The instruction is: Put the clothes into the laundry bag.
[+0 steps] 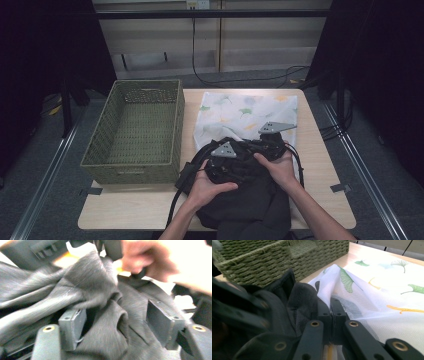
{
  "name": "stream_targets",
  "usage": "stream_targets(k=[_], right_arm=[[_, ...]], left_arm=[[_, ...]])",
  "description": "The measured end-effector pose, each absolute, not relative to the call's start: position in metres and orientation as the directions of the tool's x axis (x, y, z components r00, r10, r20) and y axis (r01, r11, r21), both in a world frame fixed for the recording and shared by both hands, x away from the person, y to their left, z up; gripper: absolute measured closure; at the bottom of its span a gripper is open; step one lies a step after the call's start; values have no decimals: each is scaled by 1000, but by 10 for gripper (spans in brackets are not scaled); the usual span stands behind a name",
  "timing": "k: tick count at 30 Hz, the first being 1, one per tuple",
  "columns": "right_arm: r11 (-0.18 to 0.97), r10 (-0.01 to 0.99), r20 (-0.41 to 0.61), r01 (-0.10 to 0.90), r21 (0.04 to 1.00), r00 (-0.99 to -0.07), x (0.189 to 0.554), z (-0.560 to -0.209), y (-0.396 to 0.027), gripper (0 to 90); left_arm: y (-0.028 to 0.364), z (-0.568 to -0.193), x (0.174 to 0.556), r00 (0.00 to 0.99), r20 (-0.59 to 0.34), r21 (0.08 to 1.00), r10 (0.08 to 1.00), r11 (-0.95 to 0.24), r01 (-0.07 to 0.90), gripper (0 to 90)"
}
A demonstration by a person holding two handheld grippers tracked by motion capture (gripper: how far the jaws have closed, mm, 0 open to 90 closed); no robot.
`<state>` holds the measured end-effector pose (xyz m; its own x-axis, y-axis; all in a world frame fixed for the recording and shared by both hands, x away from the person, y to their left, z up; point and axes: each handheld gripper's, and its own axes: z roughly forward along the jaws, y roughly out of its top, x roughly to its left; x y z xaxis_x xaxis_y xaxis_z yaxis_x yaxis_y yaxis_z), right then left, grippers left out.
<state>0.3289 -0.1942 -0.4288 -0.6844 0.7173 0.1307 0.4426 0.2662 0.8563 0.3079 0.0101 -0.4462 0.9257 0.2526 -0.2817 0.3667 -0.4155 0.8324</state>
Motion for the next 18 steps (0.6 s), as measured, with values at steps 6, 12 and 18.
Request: stream_targets(k=[6,12,18], right_arm=[[262,722,134,447,855,-679,331,-431,-199,892],[257,722,138,448,856,-678,331,-430,-200,893],[252,723,139,446,859,-676,331,-429,-201,892]], left_arm=[[42,-418,321,913,-243,856,328,-370,360,218],[62,-414,353,841,-190,841,506,-358,405,115],[46,-454,366,829,-263,754,494,-431,496,29]])
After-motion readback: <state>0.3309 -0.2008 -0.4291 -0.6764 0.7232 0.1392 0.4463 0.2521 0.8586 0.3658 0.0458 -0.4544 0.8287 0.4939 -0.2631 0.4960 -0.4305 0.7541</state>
